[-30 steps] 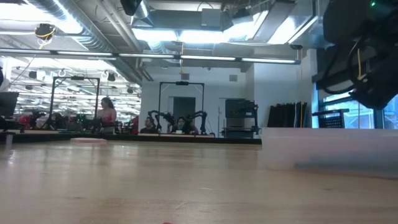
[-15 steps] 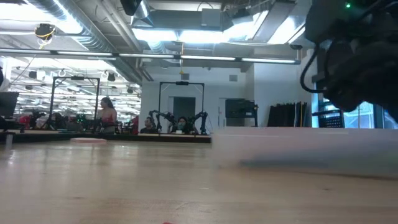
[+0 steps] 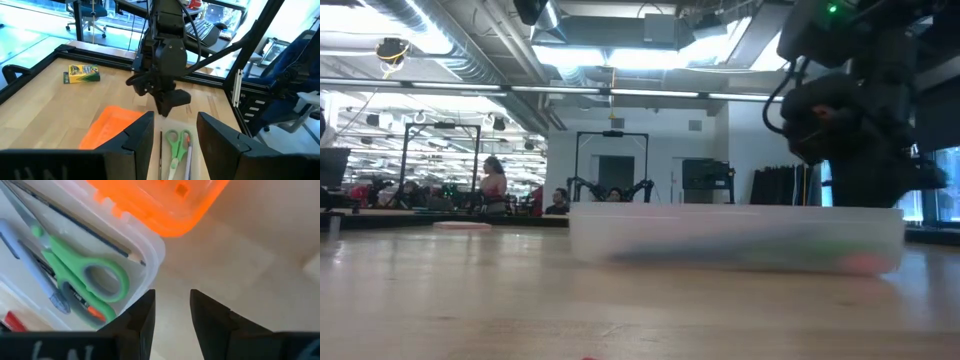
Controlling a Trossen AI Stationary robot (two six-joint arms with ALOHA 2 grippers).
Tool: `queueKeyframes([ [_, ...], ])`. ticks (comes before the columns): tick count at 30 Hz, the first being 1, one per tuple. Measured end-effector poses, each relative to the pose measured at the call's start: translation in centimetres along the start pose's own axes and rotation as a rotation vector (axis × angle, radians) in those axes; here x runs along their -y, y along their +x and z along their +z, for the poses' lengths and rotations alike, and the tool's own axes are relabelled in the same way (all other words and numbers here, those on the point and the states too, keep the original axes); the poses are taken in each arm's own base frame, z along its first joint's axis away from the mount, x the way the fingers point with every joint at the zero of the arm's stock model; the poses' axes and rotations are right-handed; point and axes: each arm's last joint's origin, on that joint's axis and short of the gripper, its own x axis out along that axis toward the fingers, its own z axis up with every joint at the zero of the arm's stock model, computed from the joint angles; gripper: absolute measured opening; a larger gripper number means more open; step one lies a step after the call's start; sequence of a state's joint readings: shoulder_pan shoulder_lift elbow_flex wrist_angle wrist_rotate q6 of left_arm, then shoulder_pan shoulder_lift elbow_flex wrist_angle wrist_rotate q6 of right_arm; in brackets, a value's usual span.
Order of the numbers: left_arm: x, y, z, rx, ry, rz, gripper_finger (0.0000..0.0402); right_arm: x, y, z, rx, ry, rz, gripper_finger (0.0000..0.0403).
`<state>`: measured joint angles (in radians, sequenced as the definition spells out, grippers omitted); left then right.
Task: Pack school essentials
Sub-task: Move the orange supply box to the center of the table, then put the red eraser into the orange supply box
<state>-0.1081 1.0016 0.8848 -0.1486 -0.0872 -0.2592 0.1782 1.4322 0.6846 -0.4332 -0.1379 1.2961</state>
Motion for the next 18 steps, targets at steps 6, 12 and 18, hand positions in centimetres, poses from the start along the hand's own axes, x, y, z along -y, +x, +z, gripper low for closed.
queueKeyframes([
  [6, -0.1, -0.2, 0.1, 0.004, -0.020, 0.002, 0.0142, -1.1, -1.6, 0.6, 0.026, -0.151, -0.001, 0.0124],
  [12, 0.0, -2.0, 2.9, -0.007, -0.022, 0.031, 0.0142, -4.6, -5.9, 0.8, 0.131, -0.427, 0.020, 0.0124],
  [18, 0.7, -3.1, 4.0, -0.111, 0.055, 0.101, 0.0142, -9.2, -10.1, -0.9, 0.211, -0.916, 0.179, 0.0124],
])
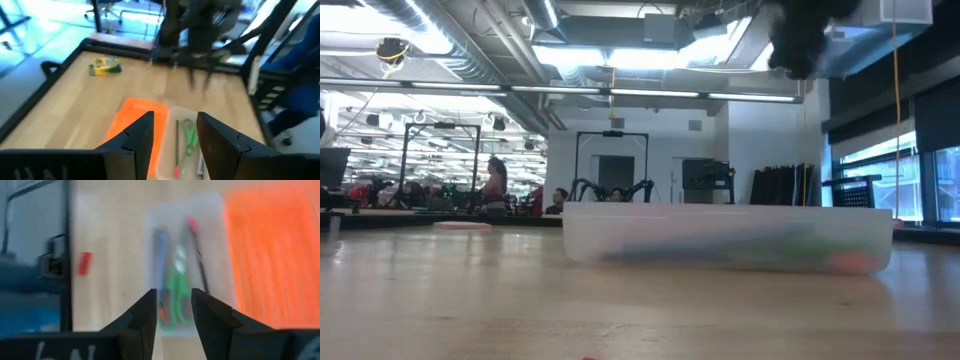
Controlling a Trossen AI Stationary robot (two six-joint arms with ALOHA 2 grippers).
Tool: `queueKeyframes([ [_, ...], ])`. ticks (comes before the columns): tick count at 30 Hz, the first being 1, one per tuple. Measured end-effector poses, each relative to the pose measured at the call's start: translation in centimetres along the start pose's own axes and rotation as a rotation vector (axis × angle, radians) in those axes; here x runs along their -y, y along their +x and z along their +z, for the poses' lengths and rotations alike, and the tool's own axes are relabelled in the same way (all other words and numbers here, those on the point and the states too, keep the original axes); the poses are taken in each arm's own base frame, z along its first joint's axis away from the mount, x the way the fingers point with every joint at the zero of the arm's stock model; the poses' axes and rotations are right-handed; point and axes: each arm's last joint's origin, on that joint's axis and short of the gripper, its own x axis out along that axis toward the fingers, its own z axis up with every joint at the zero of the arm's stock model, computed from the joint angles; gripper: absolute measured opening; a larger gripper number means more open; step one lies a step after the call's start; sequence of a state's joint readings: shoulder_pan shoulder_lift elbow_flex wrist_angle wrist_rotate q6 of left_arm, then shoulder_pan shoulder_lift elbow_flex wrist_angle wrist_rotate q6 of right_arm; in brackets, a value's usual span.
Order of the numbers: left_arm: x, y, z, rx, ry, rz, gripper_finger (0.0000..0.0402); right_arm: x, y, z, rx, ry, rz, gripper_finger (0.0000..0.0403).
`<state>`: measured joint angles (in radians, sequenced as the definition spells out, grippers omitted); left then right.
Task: Pack school essentials
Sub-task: Put the red eraser into the orange supply box
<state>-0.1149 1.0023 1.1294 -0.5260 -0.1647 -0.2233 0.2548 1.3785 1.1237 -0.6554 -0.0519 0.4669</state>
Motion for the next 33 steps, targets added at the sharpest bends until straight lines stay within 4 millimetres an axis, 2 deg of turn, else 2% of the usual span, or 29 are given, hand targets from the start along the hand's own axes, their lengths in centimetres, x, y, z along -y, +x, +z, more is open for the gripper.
queueKeyframes([
  [3, 0.2, 0.0, -0.7, -0.058, 0.049, 0.030, 0.0142, -2.5, -1.2, 0.6, 0.058, -0.235, 0.068, 0.0124],
  [6, 0.6, -0.1, -0.8, -0.058, 0.067, 0.029, 0.0142, -4.8, -1.7, 0.3, 0.110, -0.433, 0.131, 0.0124],
  [11, 1.0, -0.2, -0.9, -0.064, 0.119, 0.007, 0.0142, -7.4, -1.2, -0.2, 0.184, -0.478, 0.193, 0.0124],
  [15, 1.5, -0.3, -1.1, -0.073, 0.143, -0.023, 0.0142, -9.4, 1.4, -0.4, 0.222, -0.421, 0.217, 0.0124],
  [19, 2.4, -0.5, -1.5, -0.093, 0.194, -0.105, 0.0142, -10.8, 5.0, -0.9, 0.197, -0.319, 0.230, 0.0124],
  [24, 3.2, -0.8, -1.8, -0.116, 0.215, -0.170, 0.0142, -13.3, 8.7, -0.6, 0.125, -0.318, 0.218, 0.0124],
  [30, 3.7, -0.9, -2.0, -0.119, 0.225, -0.194, 0.0142, -15.5, 11.8, 0.0, -0.019, -0.321, 0.147, 0.0124],
  [33, 3.8, -1.0, -2.0, -0.120, 0.229, -0.201, 0.0142, -16.0, 12.3, 0.4, -0.060, -0.299, 0.124, 0.0124],
])
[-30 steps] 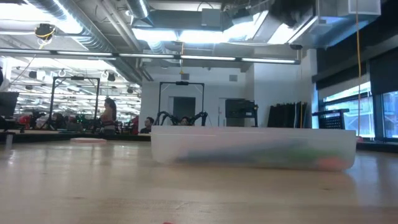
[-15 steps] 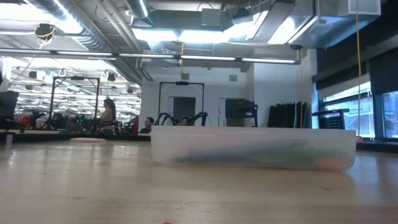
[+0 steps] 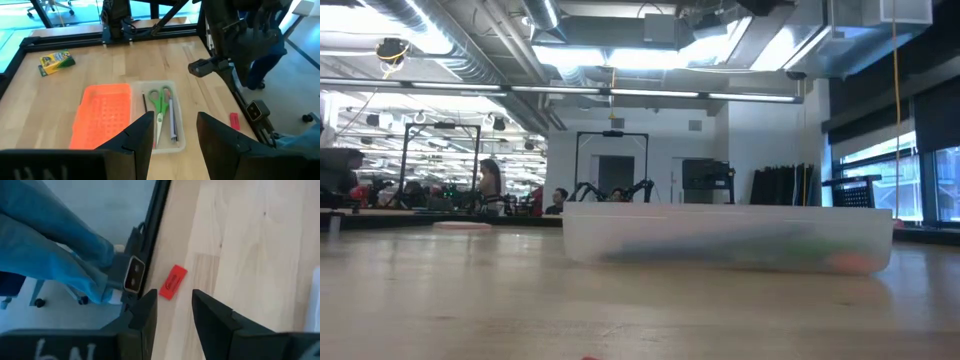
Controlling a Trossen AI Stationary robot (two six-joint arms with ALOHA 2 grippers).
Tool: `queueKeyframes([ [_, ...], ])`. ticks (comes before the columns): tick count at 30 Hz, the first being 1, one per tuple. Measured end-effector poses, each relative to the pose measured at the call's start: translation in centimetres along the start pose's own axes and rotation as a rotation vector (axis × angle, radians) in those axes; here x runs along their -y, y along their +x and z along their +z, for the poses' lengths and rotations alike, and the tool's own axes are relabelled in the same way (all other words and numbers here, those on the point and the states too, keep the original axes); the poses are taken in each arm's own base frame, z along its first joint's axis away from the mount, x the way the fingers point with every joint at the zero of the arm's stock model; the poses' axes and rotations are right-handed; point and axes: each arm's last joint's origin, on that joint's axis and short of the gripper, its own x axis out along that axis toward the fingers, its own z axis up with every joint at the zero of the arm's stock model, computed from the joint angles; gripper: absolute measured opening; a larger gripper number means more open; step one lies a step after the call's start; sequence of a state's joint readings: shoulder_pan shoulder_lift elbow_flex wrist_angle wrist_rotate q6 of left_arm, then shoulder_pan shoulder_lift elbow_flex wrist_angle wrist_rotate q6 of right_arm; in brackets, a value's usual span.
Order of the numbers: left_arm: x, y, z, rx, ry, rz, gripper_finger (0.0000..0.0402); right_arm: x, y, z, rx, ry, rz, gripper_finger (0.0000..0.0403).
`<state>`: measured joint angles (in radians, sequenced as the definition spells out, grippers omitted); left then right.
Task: Pack school essentials
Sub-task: Put the red eraser into the orange supply box
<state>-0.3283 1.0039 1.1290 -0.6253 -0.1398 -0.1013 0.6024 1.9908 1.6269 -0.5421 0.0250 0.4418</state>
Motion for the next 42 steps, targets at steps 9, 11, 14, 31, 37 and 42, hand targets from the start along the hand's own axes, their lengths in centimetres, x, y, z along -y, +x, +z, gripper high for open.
queueKeyframes([
  [9, 0.6, -0.1, -0.5, -0.047, 0.024, -0.026, 0.0142, 0.7, -0.2, 0.4, -0.060, 0.180, 0.034, 0.0128],
  [11, 0.8, -0.1, -0.6, -0.052, 0.028, -0.032, 0.0142, 0.8, -0.1, 0.1, -0.091, 0.239, 0.048, 0.0137],
  [14, 1.0, -0.1, -0.6, -0.051, 0.033, -0.041, 0.0142, 0.8, 0.0, 0.1, -0.095, 0.286, 0.047, 0.0159],
  [31, 1.1, -0.2, -1.1, -0.101, 0.046, -0.042, 0.0142, -0.7, 7.7, -2.1, -0.005, 0.183, 0.003, 0.0202],
  [37, 1.1, -0.2, -1.1, -0.102, 0.046, -0.042, 0.0142, -0.2, 9.8, -3.2, -0.022, 0.175, -0.055, 0.0190],
  [42, 1.1, -0.2, -1.1, -0.102, 0.045, -0.043, 0.0142, -0.1, 10.0, -3.3, -0.023, 0.125, -0.055, 0.0187],
])
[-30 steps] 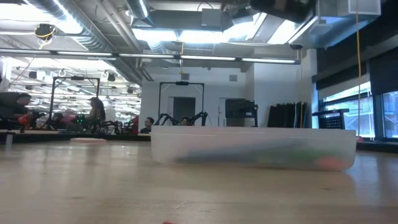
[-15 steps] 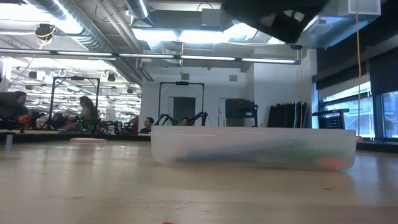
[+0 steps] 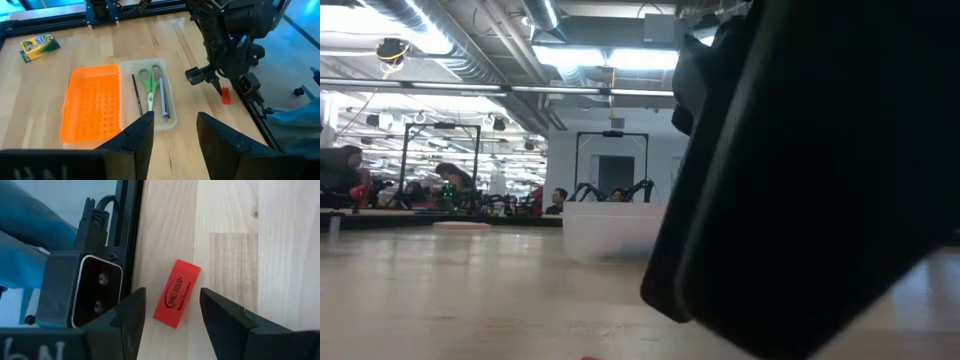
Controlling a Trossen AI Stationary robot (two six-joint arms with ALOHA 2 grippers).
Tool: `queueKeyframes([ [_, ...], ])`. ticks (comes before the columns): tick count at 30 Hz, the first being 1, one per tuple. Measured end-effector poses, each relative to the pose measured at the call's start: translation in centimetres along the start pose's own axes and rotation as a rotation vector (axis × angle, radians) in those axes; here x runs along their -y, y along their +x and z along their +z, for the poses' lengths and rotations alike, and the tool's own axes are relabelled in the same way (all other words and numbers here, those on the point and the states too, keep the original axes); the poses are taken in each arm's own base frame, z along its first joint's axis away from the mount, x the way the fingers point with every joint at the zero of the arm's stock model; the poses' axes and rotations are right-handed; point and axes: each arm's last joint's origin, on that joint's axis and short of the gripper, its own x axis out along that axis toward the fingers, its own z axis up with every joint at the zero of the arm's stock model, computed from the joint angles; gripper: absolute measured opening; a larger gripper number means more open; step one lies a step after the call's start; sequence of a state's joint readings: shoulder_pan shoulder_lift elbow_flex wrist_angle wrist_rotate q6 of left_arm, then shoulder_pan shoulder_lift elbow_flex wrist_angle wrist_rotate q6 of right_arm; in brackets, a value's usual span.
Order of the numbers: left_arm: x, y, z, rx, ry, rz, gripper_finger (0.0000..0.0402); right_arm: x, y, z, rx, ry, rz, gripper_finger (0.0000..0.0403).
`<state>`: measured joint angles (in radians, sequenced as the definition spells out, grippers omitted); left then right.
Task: Pack school essentials
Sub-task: Put the red eraser into the orange supply box
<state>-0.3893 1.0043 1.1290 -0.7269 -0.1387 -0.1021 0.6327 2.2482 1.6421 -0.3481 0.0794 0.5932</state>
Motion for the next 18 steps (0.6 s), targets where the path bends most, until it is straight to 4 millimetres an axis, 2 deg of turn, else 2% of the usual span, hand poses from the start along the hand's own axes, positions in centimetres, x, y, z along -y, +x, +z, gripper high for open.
queueKeyframes([
  [5, 0.2, 0.0, 0.0, -0.004, -0.001, -0.054, 0.0142, 0.1, 0.0, 0.1, 0.029, -0.077, -0.052, 0.0187],
  [12, 0.2, 0.0, 0.0, -0.004, -0.003, -0.054, 0.0142, 0.1, 0.0, 0.1, 0.030, -0.049, -0.051, 0.0187],
  [18, 0.2, 0.0, 0.0, -0.004, -0.003, -0.054, 0.0142, 0.3, 1.5, -0.5, 0.020, -0.053, -0.040, 0.0187],
])
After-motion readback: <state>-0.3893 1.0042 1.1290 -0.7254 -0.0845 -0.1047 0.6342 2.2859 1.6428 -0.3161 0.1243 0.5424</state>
